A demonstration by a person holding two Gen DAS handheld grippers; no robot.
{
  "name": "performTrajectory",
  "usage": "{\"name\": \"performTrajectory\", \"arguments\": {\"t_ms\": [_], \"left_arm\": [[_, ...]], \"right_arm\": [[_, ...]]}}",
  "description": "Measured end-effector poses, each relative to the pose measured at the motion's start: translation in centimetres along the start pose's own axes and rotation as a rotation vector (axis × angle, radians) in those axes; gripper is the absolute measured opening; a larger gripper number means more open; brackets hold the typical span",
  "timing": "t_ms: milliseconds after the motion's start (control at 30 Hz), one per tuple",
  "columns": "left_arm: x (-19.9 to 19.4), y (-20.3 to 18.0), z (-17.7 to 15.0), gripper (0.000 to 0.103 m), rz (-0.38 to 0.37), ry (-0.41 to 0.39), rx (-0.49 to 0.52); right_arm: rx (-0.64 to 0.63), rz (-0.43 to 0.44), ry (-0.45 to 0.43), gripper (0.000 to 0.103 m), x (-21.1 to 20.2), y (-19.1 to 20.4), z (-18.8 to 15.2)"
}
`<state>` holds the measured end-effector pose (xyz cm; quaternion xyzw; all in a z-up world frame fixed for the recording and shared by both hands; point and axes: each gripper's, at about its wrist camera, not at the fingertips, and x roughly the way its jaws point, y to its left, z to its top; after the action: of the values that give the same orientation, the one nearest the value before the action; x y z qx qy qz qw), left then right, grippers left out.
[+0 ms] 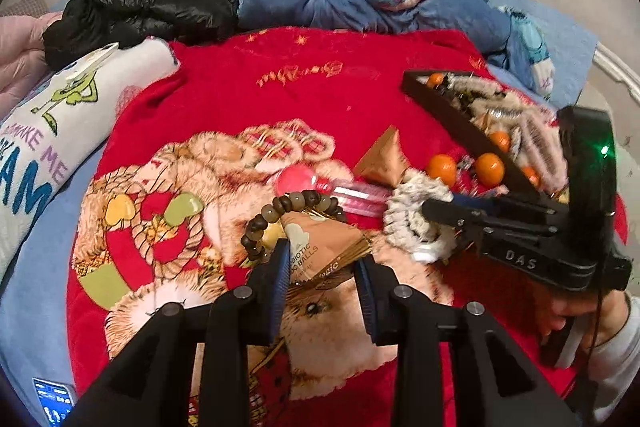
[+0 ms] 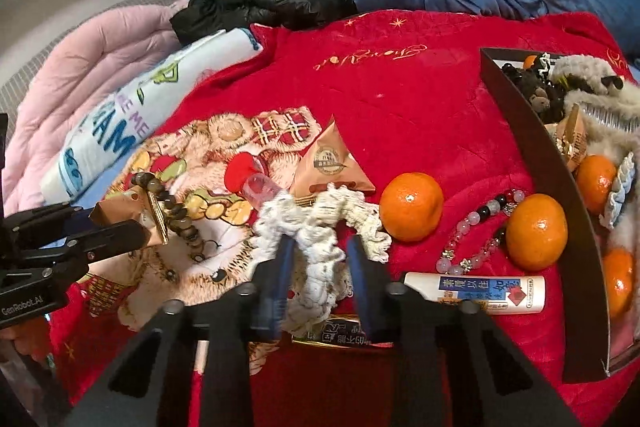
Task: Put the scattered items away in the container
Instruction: 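Close the right tool on the white lace scrunchie and lift it, then carry the brown packet in the left tool while the right tool carries the scrunchie toward the tray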
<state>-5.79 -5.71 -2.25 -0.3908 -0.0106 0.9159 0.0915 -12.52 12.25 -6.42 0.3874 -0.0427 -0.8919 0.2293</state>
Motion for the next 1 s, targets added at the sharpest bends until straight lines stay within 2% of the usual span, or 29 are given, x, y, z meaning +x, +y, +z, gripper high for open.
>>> {"name": "performTrajectory", "arguments": {"t_ms": [233,333,400,433,500,533,667,800,900,933,1000], "left_arm": [[-0.3,0.0,-0.2,0.032,-0.050,-0.002,-0.030],[-1.1,0.0,-0.4,0.032,-0.036,-0.027,-0.009],[-1.3,0.1,-0.8,0.032,0.016,-0.052,0.016],[-0.7,0.3,-1.3,0.033,0.055,-0.033,0.032],[0.0,0.8,-2.1,0.032,0.056,0.002,0.008],[0.1,0.9,-2.4,0.032,0.034,0.015,-0.006],[-1.5,0.1,-2.5,0.032,-0.056,-0.028,0.015],[-1.4,0.1,-2.2,0.032,-0.053,-0.036,0.004],[-2.2,0.0,-1.8,0.032,-0.132,-0.048,-0.020],[-2.6,0.1,-1.4,0.032,-0.203,-0.052,-0.045],[-2.5,0.8,-1.1,0.032,-0.270,-0.042,-0.101]], "right_arm": [[0.002,0.016,-0.033,0.015,-1.3,0.3,0.3],[-0.001,0.030,-0.063,0.014,-2.3,0.6,0.5],[-0.003,0.042,-0.087,0.014,-3.1,0.8,0.7],[-0.002,0.047,-0.099,0.014,-3.4,0.8,0.7],[0.000,0.061,-0.115,0.014,-3.9,0.9,0.9],[0.002,0.066,-0.119,0.015,-4.0,0.9,1.0],[0.008,0.087,-0.125,0.014,-4.0,1.3,1.3],[-0.011,0.096,-0.134,0.014,-4.1,1.9,1.2],[0.001,0.110,-0.142,0.015,-4.3,1.7,1.2],[0.006,0.114,-0.145,0.015,-4.4,1.5,1.3],[0.015,0.117,-0.149,0.015,-4.5,1.3,1.4]]}}
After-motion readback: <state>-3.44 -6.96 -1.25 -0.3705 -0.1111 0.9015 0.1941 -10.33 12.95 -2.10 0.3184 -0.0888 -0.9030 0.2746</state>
